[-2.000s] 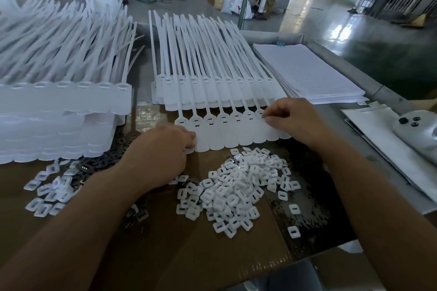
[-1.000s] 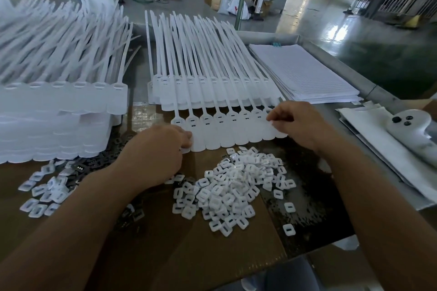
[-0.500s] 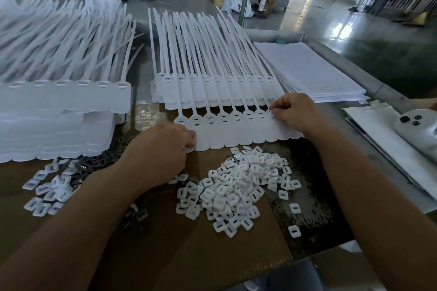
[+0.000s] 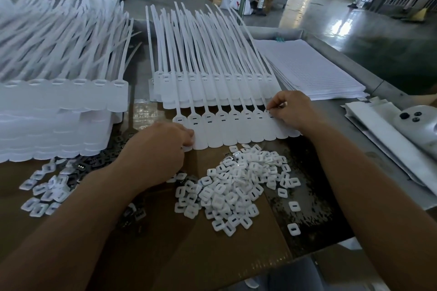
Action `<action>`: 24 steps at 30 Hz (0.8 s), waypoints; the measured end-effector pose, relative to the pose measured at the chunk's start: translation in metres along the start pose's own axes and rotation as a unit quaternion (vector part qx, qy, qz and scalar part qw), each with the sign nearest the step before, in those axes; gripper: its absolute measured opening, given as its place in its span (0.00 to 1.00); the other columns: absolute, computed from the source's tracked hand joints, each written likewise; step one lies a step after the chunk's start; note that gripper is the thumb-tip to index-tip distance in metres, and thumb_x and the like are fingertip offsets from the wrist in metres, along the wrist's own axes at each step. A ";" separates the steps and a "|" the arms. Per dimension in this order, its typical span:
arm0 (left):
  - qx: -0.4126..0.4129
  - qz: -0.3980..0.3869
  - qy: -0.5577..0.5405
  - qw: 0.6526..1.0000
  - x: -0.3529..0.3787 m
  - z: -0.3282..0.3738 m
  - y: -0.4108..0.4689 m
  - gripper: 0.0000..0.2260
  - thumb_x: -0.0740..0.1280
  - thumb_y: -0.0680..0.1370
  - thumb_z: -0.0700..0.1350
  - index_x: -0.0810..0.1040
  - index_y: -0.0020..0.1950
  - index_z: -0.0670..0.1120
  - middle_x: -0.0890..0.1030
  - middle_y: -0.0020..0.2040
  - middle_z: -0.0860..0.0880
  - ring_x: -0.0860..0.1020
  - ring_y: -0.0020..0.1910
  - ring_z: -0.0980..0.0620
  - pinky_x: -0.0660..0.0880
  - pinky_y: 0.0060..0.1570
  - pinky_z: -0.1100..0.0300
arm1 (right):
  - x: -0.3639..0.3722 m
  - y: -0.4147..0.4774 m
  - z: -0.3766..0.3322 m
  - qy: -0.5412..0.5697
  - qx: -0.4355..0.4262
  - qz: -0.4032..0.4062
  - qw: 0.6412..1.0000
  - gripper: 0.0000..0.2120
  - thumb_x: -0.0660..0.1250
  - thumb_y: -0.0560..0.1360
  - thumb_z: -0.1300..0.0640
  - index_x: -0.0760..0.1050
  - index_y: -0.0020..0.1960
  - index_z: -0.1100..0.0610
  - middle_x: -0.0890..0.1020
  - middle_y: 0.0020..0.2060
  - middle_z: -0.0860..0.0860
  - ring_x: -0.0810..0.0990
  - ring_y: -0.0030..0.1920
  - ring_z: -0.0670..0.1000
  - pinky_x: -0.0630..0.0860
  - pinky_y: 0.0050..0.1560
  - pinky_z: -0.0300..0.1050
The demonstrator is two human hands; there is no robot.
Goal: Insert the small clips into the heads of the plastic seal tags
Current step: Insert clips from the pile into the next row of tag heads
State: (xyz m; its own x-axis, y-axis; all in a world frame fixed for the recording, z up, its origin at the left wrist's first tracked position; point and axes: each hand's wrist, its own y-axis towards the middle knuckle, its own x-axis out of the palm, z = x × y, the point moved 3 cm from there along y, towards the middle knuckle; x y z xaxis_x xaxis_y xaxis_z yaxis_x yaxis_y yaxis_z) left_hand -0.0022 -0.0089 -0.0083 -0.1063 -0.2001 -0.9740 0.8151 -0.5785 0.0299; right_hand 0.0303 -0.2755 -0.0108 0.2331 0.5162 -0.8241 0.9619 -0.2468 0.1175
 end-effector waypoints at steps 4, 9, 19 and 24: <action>0.005 0.008 -0.003 1.000 0.002 -0.002 0.000 0.21 0.58 0.74 0.35 0.73 0.65 0.48 0.71 0.67 0.55 0.66 0.65 0.57 0.63 0.62 0.64 | 0.000 0.000 0.000 0.010 0.008 0.002 1.000 0.11 0.70 0.71 0.64 0.75 0.37 0.49 0.75 0.32 0.39 0.72 0.35 0.38 0.63 0.35 0.28; 0.007 0.011 -0.003 1.000 0.003 -0.002 -0.001 0.20 0.58 0.74 0.35 0.74 0.64 0.48 0.72 0.66 0.55 0.67 0.64 0.57 0.64 0.62 0.64 | 0.000 0.000 -0.002 0.009 0.022 0.006 1.000 0.10 0.71 0.70 0.64 0.74 0.38 0.51 0.75 0.33 0.41 0.74 0.37 0.43 0.66 0.38 0.34; 0.001 0.020 -0.015 1.000 0.005 -0.002 -0.003 0.20 0.58 0.75 0.36 0.73 0.64 0.50 0.69 0.68 0.57 0.66 0.67 0.57 0.61 0.66 0.62 | 0.005 0.001 0.001 0.007 0.053 0.002 0.999 0.12 0.69 0.71 0.62 0.73 0.35 0.48 0.76 0.36 0.44 0.75 0.44 0.47 0.68 0.45 0.40; 0.009 0.025 -0.016 1.000 0.005 -0.003 -0.004 0.20 0.59 0.74 0.36 0.74 0.64 0.49 0.70 0.67 0.57 0.66 0.66 0.58 0.61 0.64 0.65 | -0.002 -0.016 -0.006 0.014 0.012 0.007 1.000 0.05 0.66 0.74 0.61 0.76 0.46 0.50 0.75 0.40 0.42 0.73 0.43 0.44 0.66 0.47 0.37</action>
State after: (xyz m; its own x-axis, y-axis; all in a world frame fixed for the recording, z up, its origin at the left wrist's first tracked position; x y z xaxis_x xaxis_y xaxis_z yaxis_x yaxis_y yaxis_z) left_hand -0.0049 -0.0052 -0.0135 -0.0844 -0.2544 -0.9634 0.8096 -0.5811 0.0825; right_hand 0.0159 -0.2674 -0.0079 0.2508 0.5350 -0.8068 0.9550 -0.2729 0.1159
